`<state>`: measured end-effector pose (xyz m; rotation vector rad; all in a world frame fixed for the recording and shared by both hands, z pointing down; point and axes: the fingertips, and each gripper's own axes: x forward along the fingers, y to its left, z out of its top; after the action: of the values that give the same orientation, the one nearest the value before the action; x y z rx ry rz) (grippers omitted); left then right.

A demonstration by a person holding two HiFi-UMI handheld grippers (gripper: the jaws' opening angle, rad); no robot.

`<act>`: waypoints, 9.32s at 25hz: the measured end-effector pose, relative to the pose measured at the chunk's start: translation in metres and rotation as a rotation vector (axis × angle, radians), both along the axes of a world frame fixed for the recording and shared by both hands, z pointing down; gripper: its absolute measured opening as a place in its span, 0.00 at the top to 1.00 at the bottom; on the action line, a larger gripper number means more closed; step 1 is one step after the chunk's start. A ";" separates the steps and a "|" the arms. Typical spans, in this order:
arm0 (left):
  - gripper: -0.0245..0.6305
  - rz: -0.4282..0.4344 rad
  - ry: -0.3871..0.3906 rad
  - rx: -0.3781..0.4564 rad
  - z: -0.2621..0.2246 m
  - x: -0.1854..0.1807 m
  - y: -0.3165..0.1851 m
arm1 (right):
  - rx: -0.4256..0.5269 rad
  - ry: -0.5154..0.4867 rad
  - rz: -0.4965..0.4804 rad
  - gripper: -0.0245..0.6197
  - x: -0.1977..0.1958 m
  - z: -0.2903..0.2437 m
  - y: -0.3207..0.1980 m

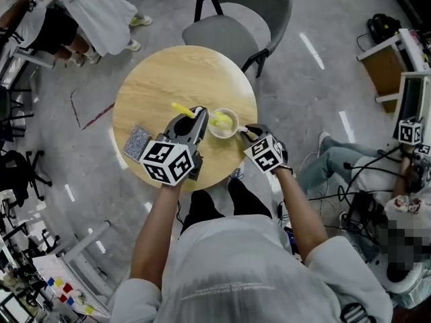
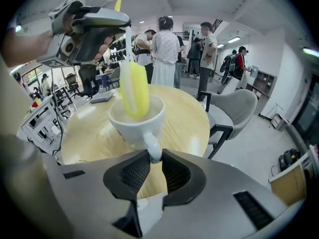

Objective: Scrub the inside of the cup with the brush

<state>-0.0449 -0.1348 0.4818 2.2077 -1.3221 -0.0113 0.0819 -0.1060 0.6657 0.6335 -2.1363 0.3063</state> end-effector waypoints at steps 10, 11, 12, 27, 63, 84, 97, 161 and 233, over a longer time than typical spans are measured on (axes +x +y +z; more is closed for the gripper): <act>0.89 0.120 -0.233 0.032 0.041 0.041 0.019 | -0.042 -0.024 0.075 0.81 -0.014 -0.001 0.047; 0.89 0.131 -0.237 0.028 0.045 0.045 0.020 | -0.046 -0.029 0.074 0.81 -0.016 -0.001 0.052; 0.89 0.141 -0.234 0.024 0.048 0.047 0.021 | -0.050 -0.032 0.071 0.81 -0.019 -0.001 0.056; 0.87 0.186 0.013 -0.095 0.040 0.060 0.037 | -0.072 -0.067 0.068 0.81 -0.023 -0.001 0.067; 0.89 -0.142 0.023 -0.089 0.053 0.021 0.015 | -0.080 -0.077 0.084 0.81 -0.025 -0.004 0.069; 0.89 -0.235 0.235 0.006 -0.010 -0.027 0.006 | -0.089 -0.075 0.081 0.81 -0.024 -0.001 0.070; 0.89 -0.105 -0.062 -0.029 0.049 0.021 0.011 | -0.083 -0.095 0.082 0.81 -0.028 -0.003 0.069; 0.89 0.167 -0.051 0.220 -0.031 0.026 0.006 | -0.071 -0.115 0.100 0.81 -0.029 -0.003 0.070; 0.89 -0.284 -0.478 0.529 -0.279 -0.226 0.045 | 0.661 -0.499 -0.115 0.92 -0.163 -0.473 -0.060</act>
<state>-0.2707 -0.0897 0.2027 2.5258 -2.0885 0.0728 -0.0806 -0.1664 0.1925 0.8599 -2.7630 -0.3672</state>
